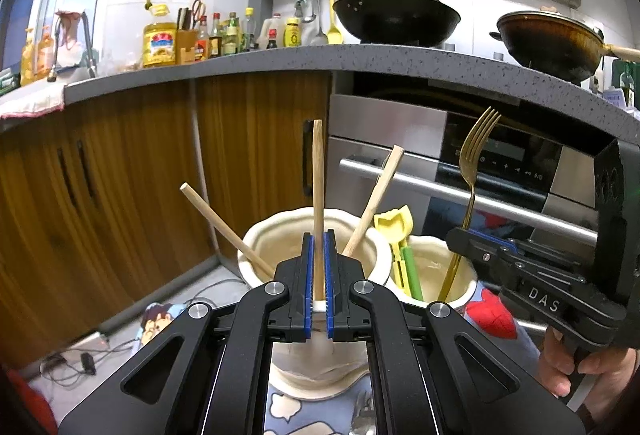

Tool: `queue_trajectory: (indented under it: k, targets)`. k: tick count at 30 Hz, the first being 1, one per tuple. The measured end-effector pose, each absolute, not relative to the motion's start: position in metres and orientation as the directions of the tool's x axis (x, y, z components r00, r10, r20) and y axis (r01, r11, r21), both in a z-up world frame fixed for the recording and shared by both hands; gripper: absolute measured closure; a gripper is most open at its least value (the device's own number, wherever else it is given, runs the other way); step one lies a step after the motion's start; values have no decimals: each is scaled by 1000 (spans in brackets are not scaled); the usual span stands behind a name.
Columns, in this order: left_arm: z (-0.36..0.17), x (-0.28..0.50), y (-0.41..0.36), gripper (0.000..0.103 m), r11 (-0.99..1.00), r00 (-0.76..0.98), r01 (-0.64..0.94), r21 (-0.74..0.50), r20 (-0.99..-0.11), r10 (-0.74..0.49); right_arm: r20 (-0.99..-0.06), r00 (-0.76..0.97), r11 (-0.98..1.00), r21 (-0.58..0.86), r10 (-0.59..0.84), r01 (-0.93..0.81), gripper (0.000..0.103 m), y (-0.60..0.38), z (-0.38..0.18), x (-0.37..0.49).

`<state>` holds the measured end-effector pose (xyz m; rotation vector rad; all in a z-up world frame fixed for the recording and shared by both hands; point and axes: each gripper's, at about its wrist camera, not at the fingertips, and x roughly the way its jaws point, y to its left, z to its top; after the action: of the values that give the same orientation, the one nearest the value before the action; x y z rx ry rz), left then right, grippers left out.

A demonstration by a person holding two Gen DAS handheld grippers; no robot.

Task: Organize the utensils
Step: 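Drop the chopstick into the tall cup with left tool while right drops gold fork in short cup, then open both tools and move them back over the remaining utensils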

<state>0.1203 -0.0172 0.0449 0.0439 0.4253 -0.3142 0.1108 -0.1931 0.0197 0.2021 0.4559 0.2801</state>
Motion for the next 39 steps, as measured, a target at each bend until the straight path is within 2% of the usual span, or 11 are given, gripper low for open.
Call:
queue_trajectory:
  k: [14,16,18,28,29,30,31,35,37,39]
  targets:
    - [45,117,-15,91,953,868,302,-20,-408,-284,-442,849,949,246,290,-196,95,-191,21,124]
    - [46,116,-14,88,952,867,305,-23,-408,-288,-450,845,949,253,289,-190,95,-192,20,127]
    - [46,112,-12,80,952,868,306,-26,-404,-289,-455,839,945,266,296,-189,95,-194,20,129]
    - [53,94,-1,79,950,872,309,-37,-388,-298,-469,840,954,240,274,-178,93,-191,20,129]
    - [54,92,0,79,951,872,308,-36,-388,-298,-470,841,956,236,269,-173,89,-191,21,129]
    - [54,92,0,79,951,872,308,-34,-390,-296,-469,842,956,239,267,-169,78,-192,21,128]
    - [54,90,1,79,951,872,307,-32,-390,-295,-467,842,954,246,271,-171,74,-192,22,127]
    - [55,86,3,77,953,873,303,-26,-393,-289,-465,841,953,245,277,-178,68,-191,24,123]
    - [55,83,6,72,954,872,299,-31,-396,-287,-461,842,952,246,279,-180,60,-192,26,117]
    - [55,79,10,61,955,872,294,-40,-398,-285,-460,842,951,249,282,-183,49,-195,26,110]
